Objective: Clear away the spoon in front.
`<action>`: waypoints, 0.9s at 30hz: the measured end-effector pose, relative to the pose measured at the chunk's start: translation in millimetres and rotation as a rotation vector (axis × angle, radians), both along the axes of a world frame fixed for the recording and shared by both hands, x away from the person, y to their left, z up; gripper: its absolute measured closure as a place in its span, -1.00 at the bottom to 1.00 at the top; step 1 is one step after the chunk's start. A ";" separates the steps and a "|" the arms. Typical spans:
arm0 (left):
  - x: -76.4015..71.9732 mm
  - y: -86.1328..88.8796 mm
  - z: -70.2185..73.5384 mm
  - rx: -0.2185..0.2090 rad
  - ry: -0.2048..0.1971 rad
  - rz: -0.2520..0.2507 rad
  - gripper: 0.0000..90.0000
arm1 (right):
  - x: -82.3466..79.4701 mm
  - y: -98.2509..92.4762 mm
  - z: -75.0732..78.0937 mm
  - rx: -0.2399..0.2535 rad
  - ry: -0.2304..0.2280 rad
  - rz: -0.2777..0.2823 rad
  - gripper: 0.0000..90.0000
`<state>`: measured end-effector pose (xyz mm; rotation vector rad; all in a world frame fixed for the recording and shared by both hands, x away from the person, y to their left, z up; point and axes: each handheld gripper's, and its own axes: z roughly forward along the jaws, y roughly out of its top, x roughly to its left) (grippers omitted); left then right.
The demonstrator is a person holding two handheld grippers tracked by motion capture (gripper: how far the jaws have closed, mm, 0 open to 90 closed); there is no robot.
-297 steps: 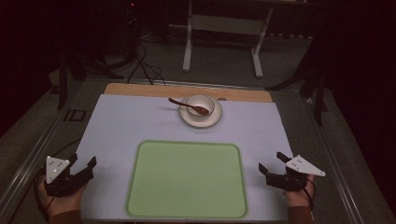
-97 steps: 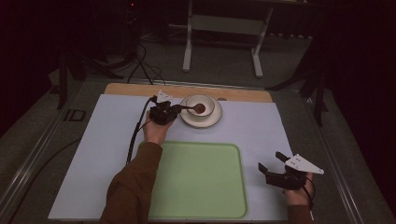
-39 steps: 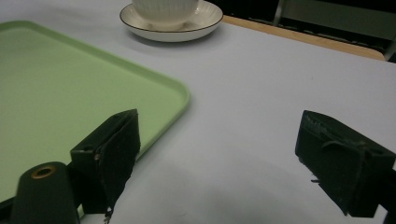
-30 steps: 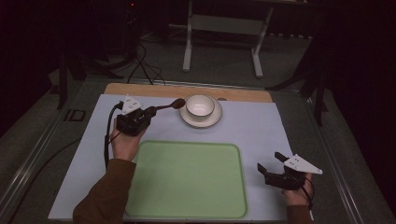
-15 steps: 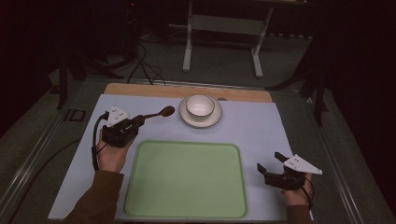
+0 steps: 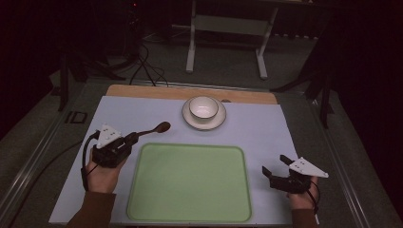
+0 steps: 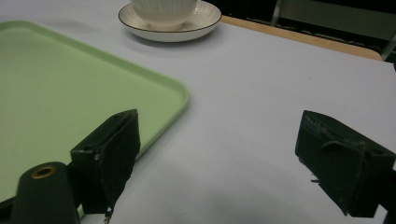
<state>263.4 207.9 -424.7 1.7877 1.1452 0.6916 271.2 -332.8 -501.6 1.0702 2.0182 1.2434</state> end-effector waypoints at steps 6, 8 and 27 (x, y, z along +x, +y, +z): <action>-18.3 3.3 -8.3 0.018 0.040 0.021 0.86 | -0.1 0.3 0.0 0.000 -0.001 0.001 -0.69; -23.9 5.2 -11.6 0.020 0.052 0.036 0.86 | -0.1 0.2 0.1 0.000 -0.002 0.001 -0.69; -17.2 17.7 -19.7 0.004 0.164 0.189 0.85 | 0.7 -0.7 -0.1 0.006 0.001 -0.004 -0.69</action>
